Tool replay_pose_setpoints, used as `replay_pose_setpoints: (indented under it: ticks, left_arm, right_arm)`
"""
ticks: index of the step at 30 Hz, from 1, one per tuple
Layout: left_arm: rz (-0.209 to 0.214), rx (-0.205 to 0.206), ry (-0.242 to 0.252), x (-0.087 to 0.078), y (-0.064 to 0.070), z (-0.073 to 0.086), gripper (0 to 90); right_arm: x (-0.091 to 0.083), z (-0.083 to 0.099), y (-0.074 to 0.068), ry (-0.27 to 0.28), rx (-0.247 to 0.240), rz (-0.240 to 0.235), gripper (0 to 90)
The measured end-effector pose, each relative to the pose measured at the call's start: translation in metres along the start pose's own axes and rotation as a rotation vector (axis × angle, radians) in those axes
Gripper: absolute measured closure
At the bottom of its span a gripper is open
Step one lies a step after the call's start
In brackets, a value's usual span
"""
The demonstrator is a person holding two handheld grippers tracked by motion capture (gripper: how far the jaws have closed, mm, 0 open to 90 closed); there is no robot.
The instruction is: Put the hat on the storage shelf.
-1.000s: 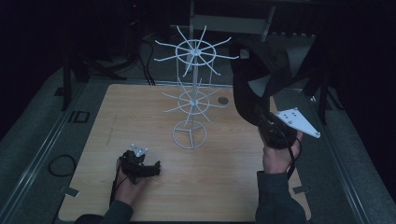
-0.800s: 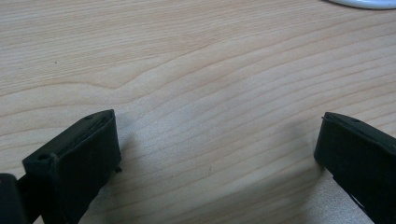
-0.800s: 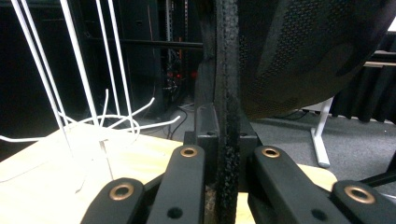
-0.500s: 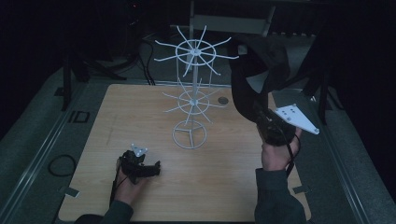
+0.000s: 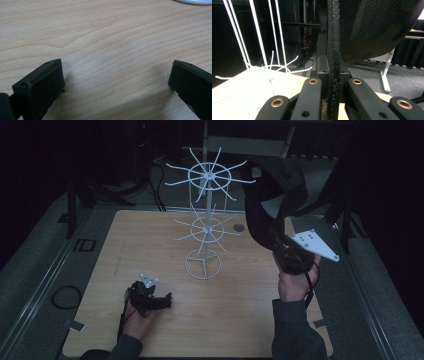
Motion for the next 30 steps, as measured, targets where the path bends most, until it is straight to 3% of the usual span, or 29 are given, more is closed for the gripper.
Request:
replay_pose_setpoints:
  ticks: [10, 30]
  left_arm:
    - [-0.001, 0.001, 0.001, 0.0, 0.0, 0.0, 0.2]
    - [-0.001, 0.0, 0.002, 0.0, 0.0, 0.0, 0.1]
  right_arm:
    - [-0.001, 0.008, -0.011, -0.015, -0.02, -0.028, 86.3]
    - [0.003, 0.034, -0.014, -0.077, -0.026, -0.088, 85.0]
Point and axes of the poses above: each handheld gripper's, and its own axes: x roughly forward along the jaws, z roughly out of its underside, y roughly to its right, the point moved 4 cm from there along x, roughly forward along the jaws, and after that the axes turned 7 degrees about -z, right-handed, at the moved point
